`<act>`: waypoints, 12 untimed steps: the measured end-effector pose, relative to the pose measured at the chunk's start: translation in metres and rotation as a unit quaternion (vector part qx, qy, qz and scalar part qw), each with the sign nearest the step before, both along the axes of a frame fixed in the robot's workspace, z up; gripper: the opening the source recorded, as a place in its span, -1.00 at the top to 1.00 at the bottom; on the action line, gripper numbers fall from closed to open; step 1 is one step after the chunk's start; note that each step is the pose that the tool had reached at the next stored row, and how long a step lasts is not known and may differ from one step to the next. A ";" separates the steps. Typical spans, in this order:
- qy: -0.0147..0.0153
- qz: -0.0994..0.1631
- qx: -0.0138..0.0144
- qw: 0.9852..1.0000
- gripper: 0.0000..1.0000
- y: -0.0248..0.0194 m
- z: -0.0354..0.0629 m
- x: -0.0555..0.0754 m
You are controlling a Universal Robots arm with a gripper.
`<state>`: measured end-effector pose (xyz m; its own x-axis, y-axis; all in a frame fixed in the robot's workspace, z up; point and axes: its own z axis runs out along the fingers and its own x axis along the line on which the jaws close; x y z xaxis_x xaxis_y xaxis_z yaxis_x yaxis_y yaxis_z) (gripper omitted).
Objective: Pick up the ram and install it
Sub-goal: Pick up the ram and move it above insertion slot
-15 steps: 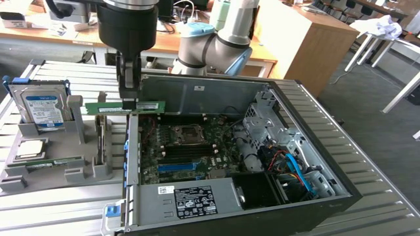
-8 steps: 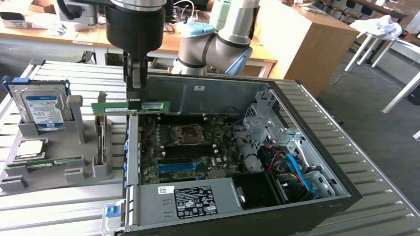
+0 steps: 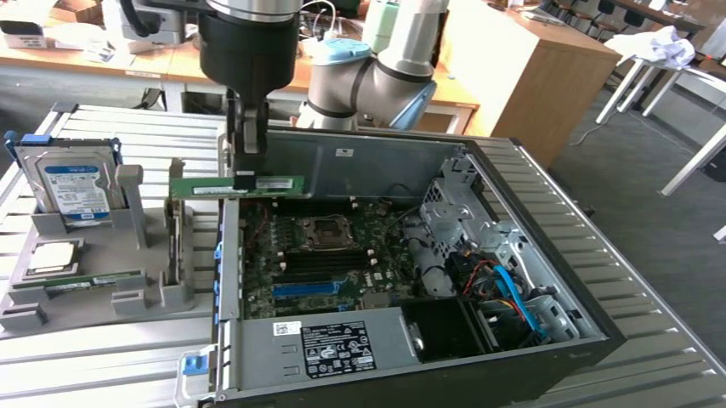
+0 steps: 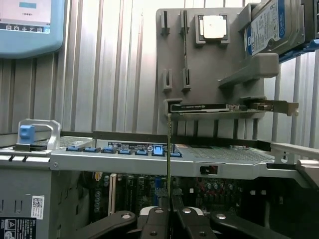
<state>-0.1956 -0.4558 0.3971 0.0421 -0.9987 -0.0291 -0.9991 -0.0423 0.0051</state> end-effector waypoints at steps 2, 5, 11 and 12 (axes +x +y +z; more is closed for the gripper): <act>0.000 0.000 0.000 1.000 0.74 0.0000 0.0000 0.003; 0.000 0.000 0.000 1.000 0.74 0.0000 0.0000 0.008; 0.000 0.000 0.000 1.000 0.74 0.0000 0.0000 0.018; 0.000 0.000 0.000 1.000 0.74 0.0000 0.0000 0.019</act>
<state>-0.1761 -0.4558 0.3972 0.0421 -0.9987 -0.0291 -0.9991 -0.0423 0.0051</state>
